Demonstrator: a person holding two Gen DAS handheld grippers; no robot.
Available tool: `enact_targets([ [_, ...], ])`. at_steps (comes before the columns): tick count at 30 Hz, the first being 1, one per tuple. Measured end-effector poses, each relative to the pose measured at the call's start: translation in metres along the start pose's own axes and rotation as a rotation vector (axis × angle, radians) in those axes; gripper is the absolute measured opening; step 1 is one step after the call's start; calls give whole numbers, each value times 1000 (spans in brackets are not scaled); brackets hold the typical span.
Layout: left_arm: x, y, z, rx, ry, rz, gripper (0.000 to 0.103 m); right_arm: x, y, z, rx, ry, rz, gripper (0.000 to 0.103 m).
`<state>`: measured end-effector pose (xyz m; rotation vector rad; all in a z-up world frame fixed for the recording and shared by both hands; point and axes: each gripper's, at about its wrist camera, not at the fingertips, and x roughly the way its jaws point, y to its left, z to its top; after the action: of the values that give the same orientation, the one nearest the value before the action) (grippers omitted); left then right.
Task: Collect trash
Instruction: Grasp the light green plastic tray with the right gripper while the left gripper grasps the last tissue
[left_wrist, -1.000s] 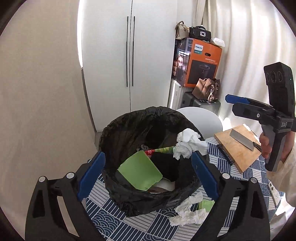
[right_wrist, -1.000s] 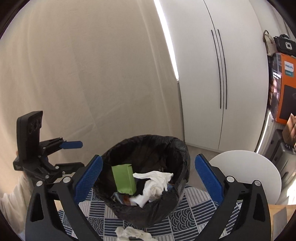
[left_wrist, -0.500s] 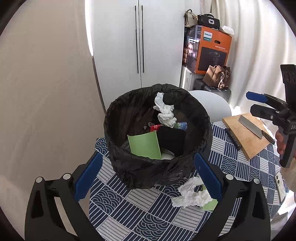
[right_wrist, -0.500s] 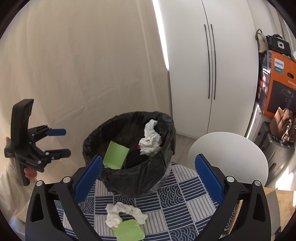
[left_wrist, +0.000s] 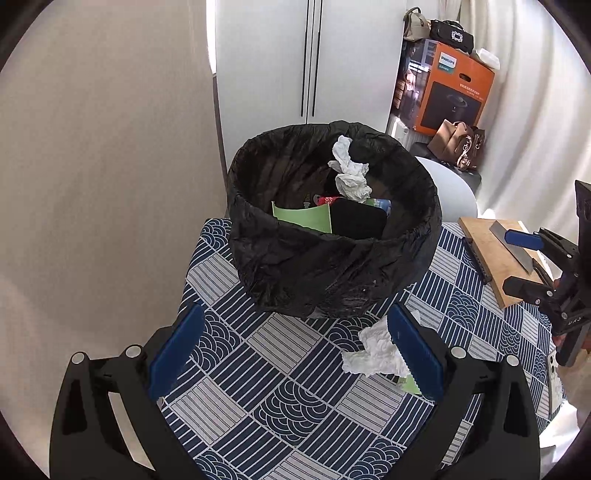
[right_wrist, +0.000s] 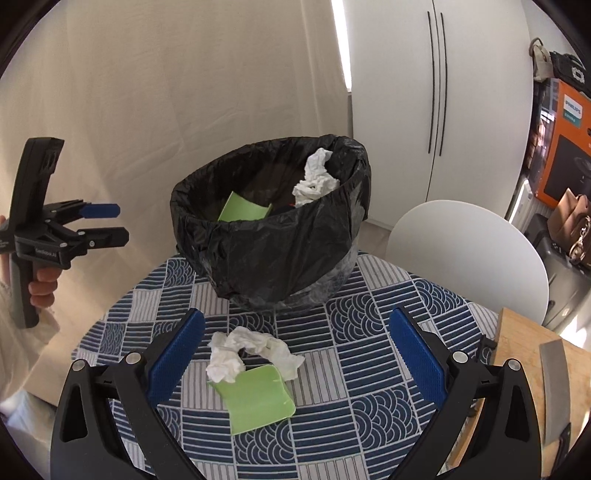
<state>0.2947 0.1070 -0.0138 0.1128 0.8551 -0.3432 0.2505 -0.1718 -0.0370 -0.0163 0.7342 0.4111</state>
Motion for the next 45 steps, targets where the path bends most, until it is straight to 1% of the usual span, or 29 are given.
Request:
enact_targets([
  [7, 8, 0, -20, -36, 48, 10, 97, 33, 6, -35, -40, 123, 27, 95],
  [12, 17, -4, -33, -49, 83, 21, 97, 66, 10, -62, -84, 225, 20, 95],
  [14, 20, -6, -38, -52, 95, 26, 97, 79, 11, -71, -94, 260, 24, 90],
  [16, 23, -8, -43, -58, 108, 22, 97, 90, 10, -78, -100, 294, 26, 66],
  [18, 27, -10, -46, -61, 118, 24, 97, 102, 11, -84, -110, 325, 29, 66],
  [20, 30, -12, -50, -65, 130, 22, 97, 110, 12, -89, -116, 341, 37, 56],
  [22, 34, -15, -54, -66, 143, 22, 97, 117, 12, -93, -116, 361, 46, 22],
  [23, 35, -17, -55, -65, 147, 23, 97, 120, 13, -94, -121, 371, 49, 11],
  [28, 47, -24, -62, -64, 181, 20, 97, 117, 18, -97, -139, 364, 49, 10],
  [32, 62, -33, -67, -66, 216, 2, 97, 106, 13, -97, -118, 356, 42, 10],
  [39, 89, -61, -74, -10, 245, -40, 97, 80, -5, -98, -88, 332, -20, 10],
  [42, 103, -74, -79, -19, 268, -63, 97, 69, -16, -99, -63, 329, -44, 10],
  [45, 116, -85, -83, -34, 277, -49, 97, 55, -26, -101, -38, 323, -65, 10],
])
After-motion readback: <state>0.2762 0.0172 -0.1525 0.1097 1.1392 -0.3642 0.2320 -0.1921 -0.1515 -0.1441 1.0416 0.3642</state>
